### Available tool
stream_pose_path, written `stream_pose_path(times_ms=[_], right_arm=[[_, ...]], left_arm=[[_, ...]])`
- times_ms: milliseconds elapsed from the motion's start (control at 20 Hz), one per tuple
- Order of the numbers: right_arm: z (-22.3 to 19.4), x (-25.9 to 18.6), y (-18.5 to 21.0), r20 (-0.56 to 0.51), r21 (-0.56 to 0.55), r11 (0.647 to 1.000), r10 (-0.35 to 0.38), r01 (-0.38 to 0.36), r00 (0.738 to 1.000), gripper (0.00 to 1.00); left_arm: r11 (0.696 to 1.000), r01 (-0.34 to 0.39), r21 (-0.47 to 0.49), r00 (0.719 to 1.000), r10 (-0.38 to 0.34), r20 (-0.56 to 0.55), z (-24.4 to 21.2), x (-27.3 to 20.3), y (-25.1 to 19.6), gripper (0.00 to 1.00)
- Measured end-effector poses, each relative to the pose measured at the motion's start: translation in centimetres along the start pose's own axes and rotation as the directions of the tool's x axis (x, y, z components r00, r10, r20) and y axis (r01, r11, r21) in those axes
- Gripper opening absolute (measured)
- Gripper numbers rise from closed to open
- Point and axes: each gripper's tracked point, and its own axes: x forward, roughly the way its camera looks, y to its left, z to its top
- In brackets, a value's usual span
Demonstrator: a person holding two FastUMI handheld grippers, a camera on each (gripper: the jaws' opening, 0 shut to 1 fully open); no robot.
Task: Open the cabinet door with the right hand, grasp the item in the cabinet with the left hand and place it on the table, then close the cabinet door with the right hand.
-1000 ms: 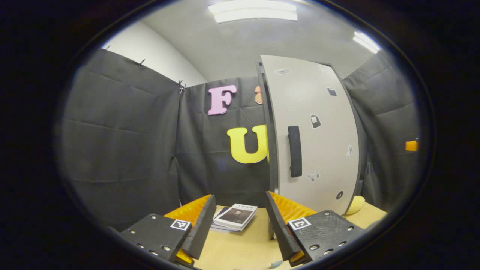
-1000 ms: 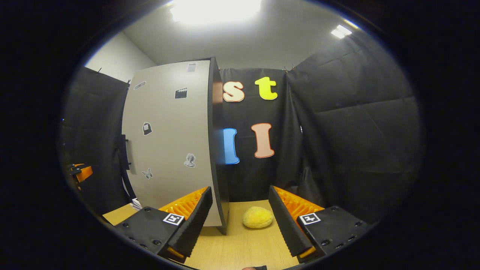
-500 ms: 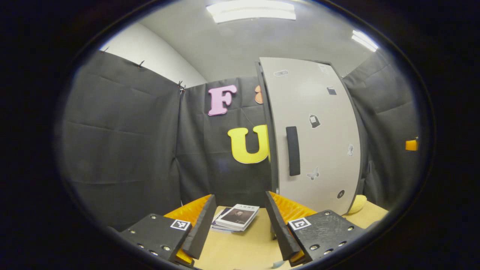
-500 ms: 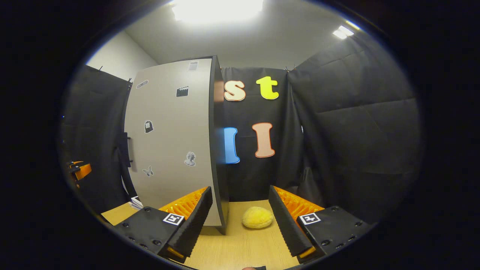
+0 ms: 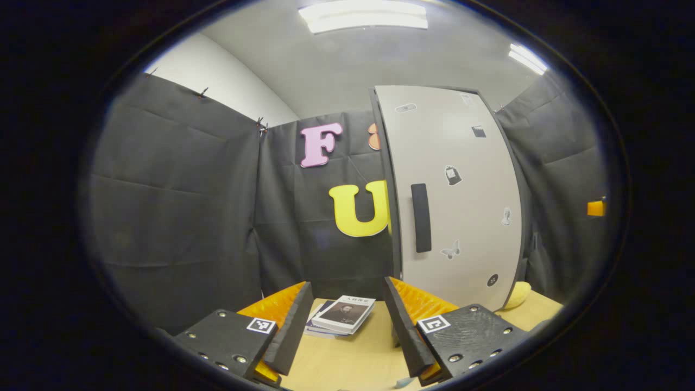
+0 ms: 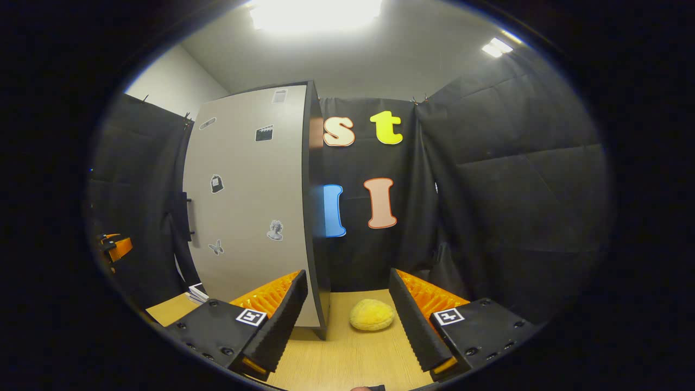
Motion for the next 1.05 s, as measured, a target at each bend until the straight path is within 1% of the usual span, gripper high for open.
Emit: stream_pose_path(times_ms=[50,100,350,400,600,650,800,850,900,950,1000,1050], right_arm=[[0.1,-0.05,-0.01,0.001,0.0,1.0,0.0,0.0,1.0,0.92],[0.12,-0.13,0.04,0.003,-0.001,1.0,-0.001,0.001,1.0,0.95],[0.23,-0.28,-0.15,0.004,-0.003,1.0,-0.008,0.008,1.0,0.95],[0.25,-0.31,-0.16,0.003,-0.004,1.0,-0.009,0.009,1.0,0.92],[0.52,-0.57,-0.16,0.009,-0.008,1.0,-0.014,0.014,1.0,0.92],[0.63,-0.6,-0.1,0.009,-0.009,1.0,-0.014,0.014,1.0,0.95],[0.66,-0.66,0.04,0.01,-0.012,1.0,-0.017,0.017,1.0,0.95],[0.7,-0.71,0.19,0.01,-0.014,1.0,-0.017,0.017,1.0,0.92],[0.67,-0.85,0.24,0.011,-0.015,1.0,-0.019,0.019,1.0,0.95],[0.68,-0.88,0.32,0.012,-0.016,1.0,-0.019,0.019,1.0,0.95],[0.73,-0.83,0.44,0.013,-0.017,1.0,-0.02,0.02,1.0,0.92],[0.82,-0.81,0.52,0.014,-0.017,1.0,-0.021,0.021,1.0,0.92]], left_arm=[[1.0,0.0,0.0,1.0,0.0,0.0,-0.01,0.01,0.0,0.79],[1.0,0.001,0.0,1.0,-0.001,0.0,0.01,0.0,-0.01,0.79],[1.0,0.005,-0.002,1.0,-0.005,0.001,-0.01,0.03,-0.08,0.79],[1.0,0.007,-0.002,1.0,-0.007,0.001,-0.02,0.0,-0.1,0.79],[1.0,0.013,0.001,1.0,-0.013,0.002,0.04,0.0,-0.14,0.79],[1.0,0.015,0.002,1.0,-0.015,0.003,-0.01,0.03,-0.18,0.79],[1.0,0.019,0.0,1.0,-0.019,0.004,-0.04,0.05,-0.24,0.8],[1.0,0.02,-0.001,1.0,-0.02,0.004,-0.05,0.07,-0.27,0.8],[1.0,0.021,-0.002,1.0,-0.021,0.003,-0.03,0.06,-0.29,0.8],[1.0,0.022,-0.002,1.0,-0.022,0.003,-0.08,0.08,-0.32,0.8],[1.0,0.022,0.001,1.0,-0.022,0.003,-0.05,0.08,-0.3,0.8],[1.0,0.021,0.005,1.0,-0.021,0.004,-0.02,0.07,-0.24,0.79]])
